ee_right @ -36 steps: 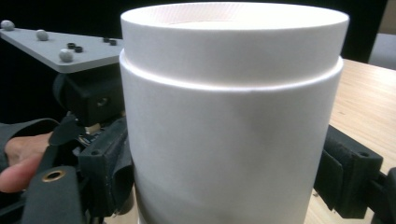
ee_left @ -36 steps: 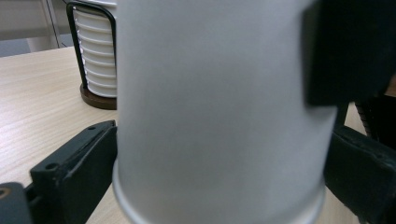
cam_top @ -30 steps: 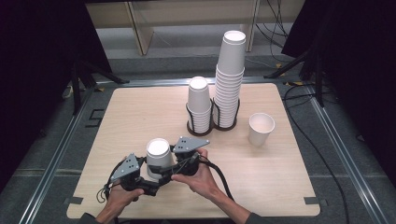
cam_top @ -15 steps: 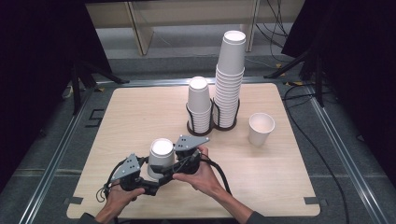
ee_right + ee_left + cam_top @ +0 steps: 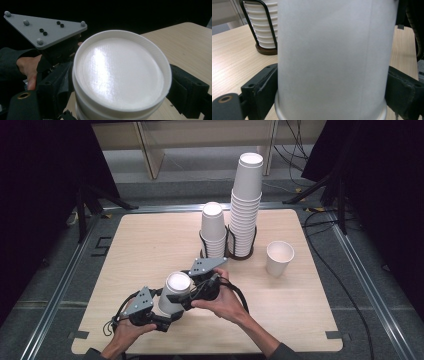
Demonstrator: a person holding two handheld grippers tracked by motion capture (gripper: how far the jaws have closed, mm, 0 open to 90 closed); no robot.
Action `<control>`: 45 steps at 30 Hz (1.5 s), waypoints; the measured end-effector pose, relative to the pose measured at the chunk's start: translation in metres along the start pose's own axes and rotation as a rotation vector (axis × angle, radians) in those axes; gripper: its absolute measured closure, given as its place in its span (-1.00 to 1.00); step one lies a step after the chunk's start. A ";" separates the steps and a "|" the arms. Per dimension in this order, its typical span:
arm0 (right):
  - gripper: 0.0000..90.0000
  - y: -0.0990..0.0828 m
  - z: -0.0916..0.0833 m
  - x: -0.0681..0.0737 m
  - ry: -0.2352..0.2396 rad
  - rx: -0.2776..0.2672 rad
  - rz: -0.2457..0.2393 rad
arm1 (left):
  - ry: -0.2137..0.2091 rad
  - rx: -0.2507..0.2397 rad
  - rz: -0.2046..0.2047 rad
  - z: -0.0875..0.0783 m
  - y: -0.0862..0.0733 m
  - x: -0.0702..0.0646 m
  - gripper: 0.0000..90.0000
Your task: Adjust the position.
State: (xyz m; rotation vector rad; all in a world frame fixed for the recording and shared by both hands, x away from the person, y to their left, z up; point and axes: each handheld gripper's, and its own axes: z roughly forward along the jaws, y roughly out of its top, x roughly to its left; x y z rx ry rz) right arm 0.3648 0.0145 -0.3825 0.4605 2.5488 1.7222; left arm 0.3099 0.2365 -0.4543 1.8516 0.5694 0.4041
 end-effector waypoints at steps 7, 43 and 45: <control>-0.63 0.001 -0.002 0.000 0.034 0.064 0.016 | -0.014 0.036 0.046 0.001 0.000 -0.003 -0.80; -0.45 0.003 -0.042 -0.027 0.021 -0.141 0.161 | -0.004 -0.191 -0.099 -0.010 0.003 0.004 -0.68; -0.45 0.003 -0.041 -0.027 0.039 -0.167 0.170 | -0.005 -0.201 -0.106 -0.010 0.003 0.004 -0.71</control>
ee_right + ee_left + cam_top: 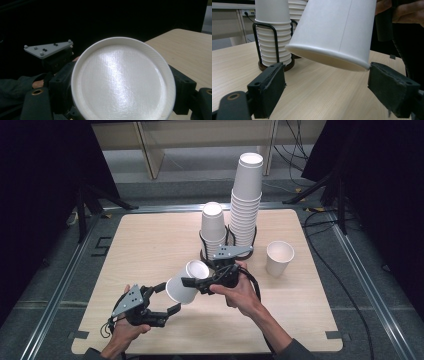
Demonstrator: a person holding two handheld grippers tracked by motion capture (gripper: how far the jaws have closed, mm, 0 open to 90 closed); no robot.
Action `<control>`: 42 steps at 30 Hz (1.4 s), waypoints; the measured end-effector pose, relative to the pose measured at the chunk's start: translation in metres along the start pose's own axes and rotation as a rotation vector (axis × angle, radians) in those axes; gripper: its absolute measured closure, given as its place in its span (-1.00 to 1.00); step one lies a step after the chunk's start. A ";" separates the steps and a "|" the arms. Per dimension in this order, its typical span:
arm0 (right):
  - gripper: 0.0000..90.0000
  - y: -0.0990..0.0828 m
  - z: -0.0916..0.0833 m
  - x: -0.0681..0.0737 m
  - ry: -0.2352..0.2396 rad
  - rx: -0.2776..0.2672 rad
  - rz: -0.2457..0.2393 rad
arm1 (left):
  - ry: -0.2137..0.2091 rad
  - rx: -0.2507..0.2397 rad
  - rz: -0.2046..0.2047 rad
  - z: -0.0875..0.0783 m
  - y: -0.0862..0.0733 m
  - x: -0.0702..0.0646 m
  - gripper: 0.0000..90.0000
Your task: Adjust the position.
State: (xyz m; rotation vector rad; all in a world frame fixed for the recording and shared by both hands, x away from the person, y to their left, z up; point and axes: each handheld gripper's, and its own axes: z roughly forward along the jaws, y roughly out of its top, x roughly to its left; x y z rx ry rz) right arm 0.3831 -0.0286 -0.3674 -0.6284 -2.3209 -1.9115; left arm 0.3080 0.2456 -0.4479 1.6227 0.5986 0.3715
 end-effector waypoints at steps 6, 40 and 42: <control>-0.45 -0.001 0.002 0.003 0.040 -0.019 0.058 | -0.002 -0.011 0.000 0.002 0.001 -0.002 -0.84; -0.46 -0.016 0.024 0.003 0.143 -0.014 0.115 | -0.020 0.000 0.040 0.002 0.002 -0.003 -0.83; -0.48 -0.016 0.024 0.003 0.145 0.000 0.112 | -0.023 0.005 0.042 0.003 0.002 -0.004 -0.81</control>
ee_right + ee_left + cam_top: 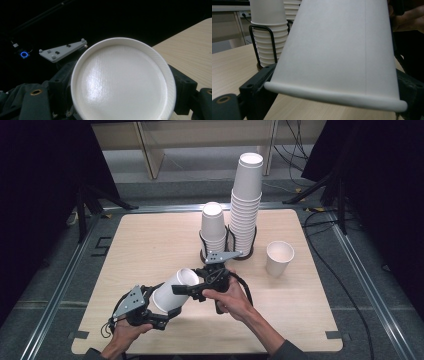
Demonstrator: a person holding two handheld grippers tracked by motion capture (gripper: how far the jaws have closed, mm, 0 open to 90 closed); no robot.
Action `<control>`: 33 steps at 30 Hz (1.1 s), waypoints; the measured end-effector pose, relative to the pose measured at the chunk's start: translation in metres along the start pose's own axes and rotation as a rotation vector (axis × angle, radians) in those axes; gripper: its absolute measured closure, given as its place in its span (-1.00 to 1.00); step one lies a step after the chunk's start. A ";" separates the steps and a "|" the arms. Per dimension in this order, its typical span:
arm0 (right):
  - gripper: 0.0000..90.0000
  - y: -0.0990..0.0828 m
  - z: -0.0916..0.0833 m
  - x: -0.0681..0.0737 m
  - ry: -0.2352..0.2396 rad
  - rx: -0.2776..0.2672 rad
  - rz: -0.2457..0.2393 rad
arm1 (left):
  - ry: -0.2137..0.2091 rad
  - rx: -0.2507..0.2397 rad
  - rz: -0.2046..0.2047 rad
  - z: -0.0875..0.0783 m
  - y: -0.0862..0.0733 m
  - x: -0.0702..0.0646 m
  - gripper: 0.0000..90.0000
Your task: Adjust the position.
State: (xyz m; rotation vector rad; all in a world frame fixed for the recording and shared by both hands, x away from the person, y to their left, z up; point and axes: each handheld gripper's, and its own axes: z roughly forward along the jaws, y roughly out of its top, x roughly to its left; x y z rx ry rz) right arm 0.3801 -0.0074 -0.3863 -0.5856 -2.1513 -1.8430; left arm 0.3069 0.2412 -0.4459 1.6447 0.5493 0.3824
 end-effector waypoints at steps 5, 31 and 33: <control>-0.59 0.003 -0.004 0.002 -0.022 0.066 -0.026 | -0.001 0.051 0.019 -0.001 0.000 0.000 -0.79; -0.56 0.002 -0.011 0.015 -0.043 0.575 -0.290 | -0.109 0.218 0.172 0.008 -0.005 -0.012 -0.78; -0.52 0.001 -0.009 0.013 -0.023 0.570 -0.327 | -0.113 0.214 0.173 0.009 -0.006 -0.012 -0.78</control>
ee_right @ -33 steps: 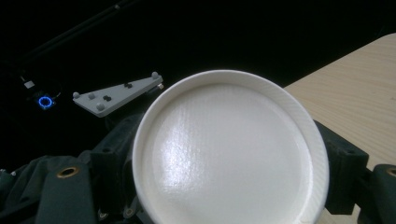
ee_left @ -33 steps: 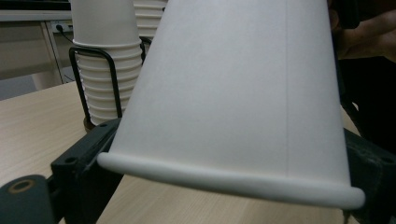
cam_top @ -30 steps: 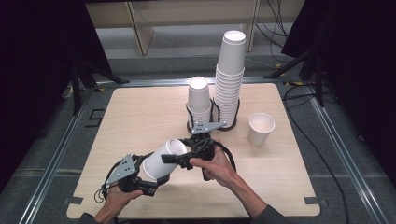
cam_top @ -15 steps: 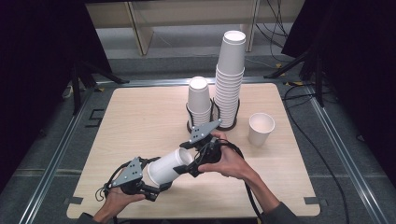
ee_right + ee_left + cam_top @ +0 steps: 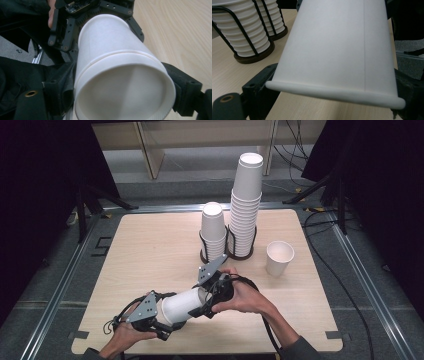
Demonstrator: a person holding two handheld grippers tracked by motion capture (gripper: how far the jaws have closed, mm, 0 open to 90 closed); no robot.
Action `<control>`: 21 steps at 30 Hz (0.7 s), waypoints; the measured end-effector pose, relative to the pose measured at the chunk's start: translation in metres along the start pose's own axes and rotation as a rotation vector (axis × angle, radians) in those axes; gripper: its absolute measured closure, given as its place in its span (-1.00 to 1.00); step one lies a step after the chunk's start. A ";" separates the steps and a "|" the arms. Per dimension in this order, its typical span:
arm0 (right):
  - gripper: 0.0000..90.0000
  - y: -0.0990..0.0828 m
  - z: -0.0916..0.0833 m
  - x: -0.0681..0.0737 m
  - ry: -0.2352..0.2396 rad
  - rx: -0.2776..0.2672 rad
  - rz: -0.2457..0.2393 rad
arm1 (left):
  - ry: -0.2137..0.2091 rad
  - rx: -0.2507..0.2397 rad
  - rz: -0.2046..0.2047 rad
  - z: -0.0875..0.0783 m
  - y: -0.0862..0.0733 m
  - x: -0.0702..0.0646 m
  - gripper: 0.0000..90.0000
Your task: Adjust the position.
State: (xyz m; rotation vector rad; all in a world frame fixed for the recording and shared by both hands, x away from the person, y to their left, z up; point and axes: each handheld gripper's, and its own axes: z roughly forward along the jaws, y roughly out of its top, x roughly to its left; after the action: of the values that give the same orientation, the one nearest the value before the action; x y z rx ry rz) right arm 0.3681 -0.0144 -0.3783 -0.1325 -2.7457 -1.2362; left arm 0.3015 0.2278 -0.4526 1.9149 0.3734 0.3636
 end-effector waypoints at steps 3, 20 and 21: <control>-0.50 -0.001 0.001 0.000 0.009 0.007 -0.002 | 0.000 0.018 0.010 -0.001 0.000 0.000 -0.78; -0.47 -0.002 -0.002 -0.002 0.037 -0.031 -0.001 | -0.008 -0.051 -0.035 -0.001 -0.002 0.001 -0.85; -0.47 -0.002 -0.003 -0.003 0.040 -0.041 0.006 | -0.005 -0.046 -0.034 -0.003 -0.001 0.001 -0.86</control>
State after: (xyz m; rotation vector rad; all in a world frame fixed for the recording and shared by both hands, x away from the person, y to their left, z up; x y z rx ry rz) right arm 0.3708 -0.0182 -0.3785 -0.1179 -2.6849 -1.2805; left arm 0.3012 0.2310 -0.4527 1.8617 0.3902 0.3421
